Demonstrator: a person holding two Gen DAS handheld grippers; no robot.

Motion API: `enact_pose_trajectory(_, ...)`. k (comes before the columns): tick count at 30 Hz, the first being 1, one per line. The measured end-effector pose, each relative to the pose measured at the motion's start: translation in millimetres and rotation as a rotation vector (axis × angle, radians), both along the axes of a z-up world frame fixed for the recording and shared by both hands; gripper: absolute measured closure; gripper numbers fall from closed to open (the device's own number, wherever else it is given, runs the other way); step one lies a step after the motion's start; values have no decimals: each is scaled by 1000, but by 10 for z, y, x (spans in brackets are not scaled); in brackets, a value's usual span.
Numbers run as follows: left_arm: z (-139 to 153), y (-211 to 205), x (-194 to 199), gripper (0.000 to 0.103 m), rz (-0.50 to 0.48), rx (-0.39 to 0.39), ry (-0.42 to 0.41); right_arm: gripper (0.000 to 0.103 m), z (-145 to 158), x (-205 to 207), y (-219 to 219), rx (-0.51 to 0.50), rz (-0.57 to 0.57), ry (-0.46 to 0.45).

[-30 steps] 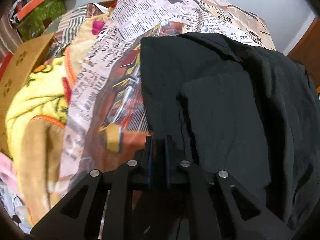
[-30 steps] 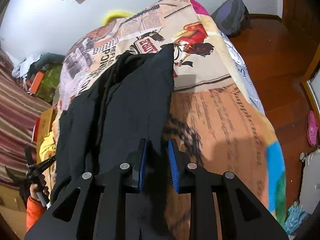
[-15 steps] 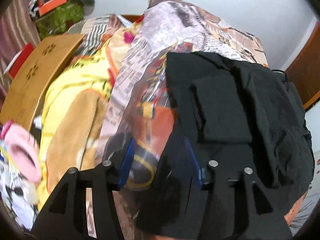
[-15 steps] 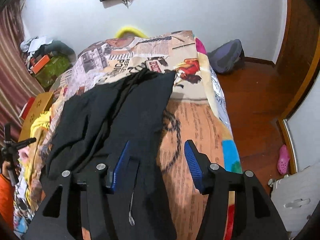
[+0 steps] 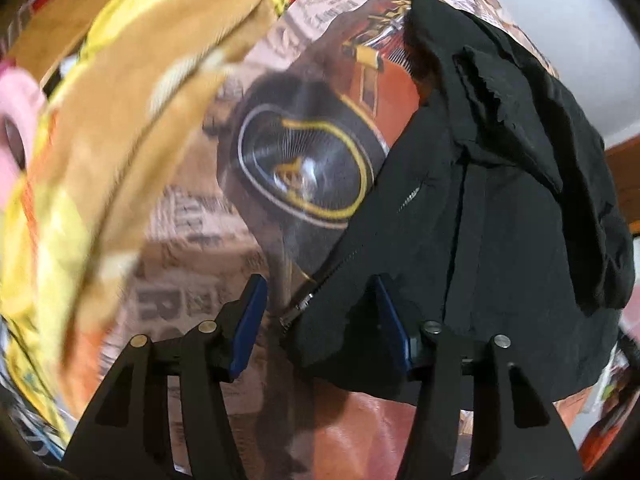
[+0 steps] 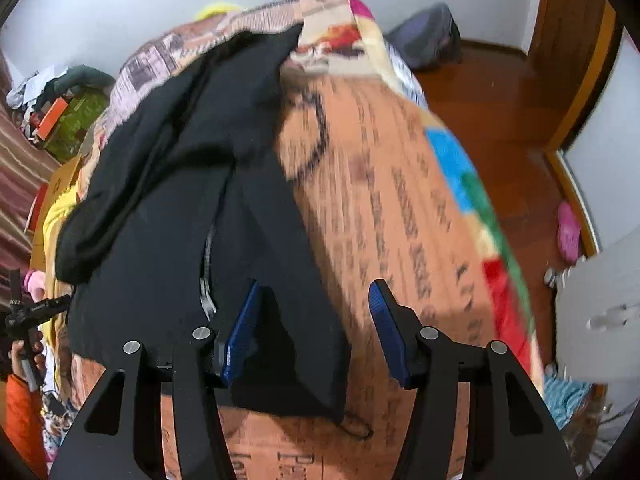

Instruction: Fold large clothes

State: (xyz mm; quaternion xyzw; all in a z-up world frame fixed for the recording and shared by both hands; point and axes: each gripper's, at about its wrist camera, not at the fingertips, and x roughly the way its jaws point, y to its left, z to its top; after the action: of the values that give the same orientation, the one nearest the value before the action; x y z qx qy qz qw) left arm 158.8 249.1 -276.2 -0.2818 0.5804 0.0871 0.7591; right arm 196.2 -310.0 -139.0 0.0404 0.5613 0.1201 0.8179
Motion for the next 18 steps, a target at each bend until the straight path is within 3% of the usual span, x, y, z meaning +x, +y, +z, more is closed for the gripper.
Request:
enact_pose_trajectory(3, -158, -43, 12, 41, 20, -77, 12, 51, -19, -79, 46, 2, 17, -5)
enact_pose_trajectory(8, -247, -190, 71, 27, 17, -69, -3, 50, -131, -50, 89, 28, 19, 10)
enact_pose_trajectory(11, -215, -290, 112, 28, -16, -47, 8, 48, -153, -47, 79, 46, 18, -10)
enact_pose_trajectory(13, -124, -389, 104, 35, -65, -16, -1, 46, -171, -53, 55, 58, 31, -27)
enact_pose_trajectory(18, 122, -717, 65, 75, -200, 74, -30, 47, -173, -89, 11, 95, 35, -20)
